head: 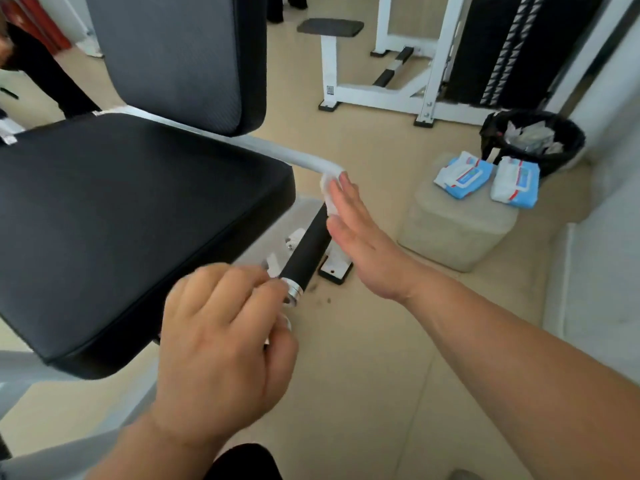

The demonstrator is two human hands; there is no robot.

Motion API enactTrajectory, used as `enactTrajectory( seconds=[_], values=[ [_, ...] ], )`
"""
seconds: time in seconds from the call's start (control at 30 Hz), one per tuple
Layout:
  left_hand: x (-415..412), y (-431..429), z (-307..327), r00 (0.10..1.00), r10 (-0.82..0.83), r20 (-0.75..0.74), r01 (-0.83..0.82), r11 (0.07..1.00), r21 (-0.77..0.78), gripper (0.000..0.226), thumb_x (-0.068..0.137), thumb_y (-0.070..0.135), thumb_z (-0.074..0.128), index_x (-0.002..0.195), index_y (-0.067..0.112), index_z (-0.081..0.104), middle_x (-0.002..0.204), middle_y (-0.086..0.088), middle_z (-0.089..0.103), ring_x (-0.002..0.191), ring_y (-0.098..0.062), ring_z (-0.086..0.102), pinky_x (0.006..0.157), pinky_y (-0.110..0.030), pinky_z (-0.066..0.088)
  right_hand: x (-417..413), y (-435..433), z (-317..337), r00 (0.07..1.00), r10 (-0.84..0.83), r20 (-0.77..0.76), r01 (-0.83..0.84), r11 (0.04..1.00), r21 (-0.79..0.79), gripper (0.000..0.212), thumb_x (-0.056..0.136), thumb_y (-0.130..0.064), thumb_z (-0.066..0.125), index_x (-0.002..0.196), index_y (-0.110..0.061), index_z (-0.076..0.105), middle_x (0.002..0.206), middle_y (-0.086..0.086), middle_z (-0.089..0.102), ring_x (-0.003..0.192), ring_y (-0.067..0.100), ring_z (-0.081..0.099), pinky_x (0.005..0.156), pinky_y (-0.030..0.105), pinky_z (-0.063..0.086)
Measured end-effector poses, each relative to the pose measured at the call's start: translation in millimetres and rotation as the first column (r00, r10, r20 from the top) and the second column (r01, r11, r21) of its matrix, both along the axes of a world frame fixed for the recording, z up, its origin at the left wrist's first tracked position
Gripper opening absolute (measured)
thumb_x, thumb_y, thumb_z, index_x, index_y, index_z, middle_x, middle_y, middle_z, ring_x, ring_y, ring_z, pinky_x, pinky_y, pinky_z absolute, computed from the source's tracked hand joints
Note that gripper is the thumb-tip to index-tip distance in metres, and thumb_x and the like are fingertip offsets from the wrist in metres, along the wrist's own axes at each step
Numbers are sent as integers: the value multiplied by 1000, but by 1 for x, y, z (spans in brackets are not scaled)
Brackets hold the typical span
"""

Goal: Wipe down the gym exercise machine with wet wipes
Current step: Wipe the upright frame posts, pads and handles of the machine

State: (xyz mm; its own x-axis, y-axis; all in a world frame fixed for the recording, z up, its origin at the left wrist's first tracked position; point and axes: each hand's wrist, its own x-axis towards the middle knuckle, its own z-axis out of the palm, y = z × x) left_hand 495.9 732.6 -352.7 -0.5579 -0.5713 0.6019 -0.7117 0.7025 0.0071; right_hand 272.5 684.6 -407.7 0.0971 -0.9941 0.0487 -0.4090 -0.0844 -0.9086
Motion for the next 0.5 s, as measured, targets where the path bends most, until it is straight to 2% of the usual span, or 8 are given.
enactTrajectory(
  seconds=[0.1, 0.17, 0.23, 0.27, 0.3, 0.37, 0.43, 0.5],
  values=[
    [-22, -34, 32, 960, 146, 241, -173, 981, 91, 46, 89, 45, 46, 106, 11, 71, 111, -10, 65, 108, -38, 57, 89, -51, 41, -2, -20, 7, 990, -13, -142, 16, 1000, 20, 82, 97, -63, 26, 165, -23, 3, 170, -10, -18, 152, 6, -28, 128, 37, -9],
    [-41, -63, 46, 844, 197, 500, -303, 942, 142, 68, 88, 63, 30, 126, 17, 64, 133, -10, 58, 131, -35, 46, 108, -54, 33, -14, -37, 13, 981, -5, -194, 18, 998, 65, 89, 91, -69, 24, 165, -22, 5, 171, -9, -17, 153, 8, -26, 129, 42, -8],
    [-59, -96, 49, 727, 142, 672, -336, 927, 168, 84, 89, 74, 16, 152, 23, 37, 160, -9, 33, 148, -32, 26, 119, -58, 21, -28, -56, 16, 969, 16, -245, 9, 995, 100, 86, 95, -68, 25, 165, -24, 4, 171, -8, -17, 155, 8, -21, 129, 43, -7],
    [-66, -112, 47, 686, 92, 722, -327, 925, 192, 90, 87, 78, 11, 159, 24, 22, 167, -7, 18, 152, -31, 16, 121, -58, 15, -33, -65, 16, 965, 23, -263, 5, 995, 105, 81, 99, -66, 26, 165, -25, 2, 171, -8, -16, 155, 8, -20, 129, 44, -6],
    [-71, -126, 45, 663, 55, 747, -324, 920, 220, 97, 84, 83, 8, 161, 24, 13, 169, -6, 8, 154, -30, 11, 123, -58, 12, -37, -71, 15, 964, 30, -266, -2, 995, 104, 78, 102, -64, 28, 165, -26, 0, 172, -7, -15, 155, 8, -19, 129, 45, -6],
    [-74, -149, 41, 688, 24, 726, -340, 894, 293, 109, 77, 91, 6, 162, 23, 12, 170, -5, 6, 154, -29, 12, 123, -55, 14, -42, -78, 12, 966, 60, -250, -34, 993, 109, 81, 101, -67, 30, 165, -27, -1, 171, -7, -16, 155, 7, -19, 129, 44, -5],
    [-70, -160, 35, 797, 43, 603, -341, 856, 390, 111, 76, 93, 18, 155, 18, 34, 165, -7, 26, 149, -30, 27, 119, -51, 26, -47, -75, 5, 956, 123, -268, -105, 991, 82, 89, 97, -75, 31, 165, -25, 1, 170, -9, -19, 155, 6, -21, 129, 36, -8],
    [-66, -166, 27, 879, 73, 470, -299, 853, 427, 88, 78, 78, 33, 133, 13, 57, 142, -8, 53, 131, -29, 46, 108, -46, 41, -55, -76, 3, 928, 208, -310, -196, 978, 67, 96, 89, -77, 27, 165, -23, 3, 170, -8, -20, 154, 5, -23, 126, 27, -10]
  ],
)
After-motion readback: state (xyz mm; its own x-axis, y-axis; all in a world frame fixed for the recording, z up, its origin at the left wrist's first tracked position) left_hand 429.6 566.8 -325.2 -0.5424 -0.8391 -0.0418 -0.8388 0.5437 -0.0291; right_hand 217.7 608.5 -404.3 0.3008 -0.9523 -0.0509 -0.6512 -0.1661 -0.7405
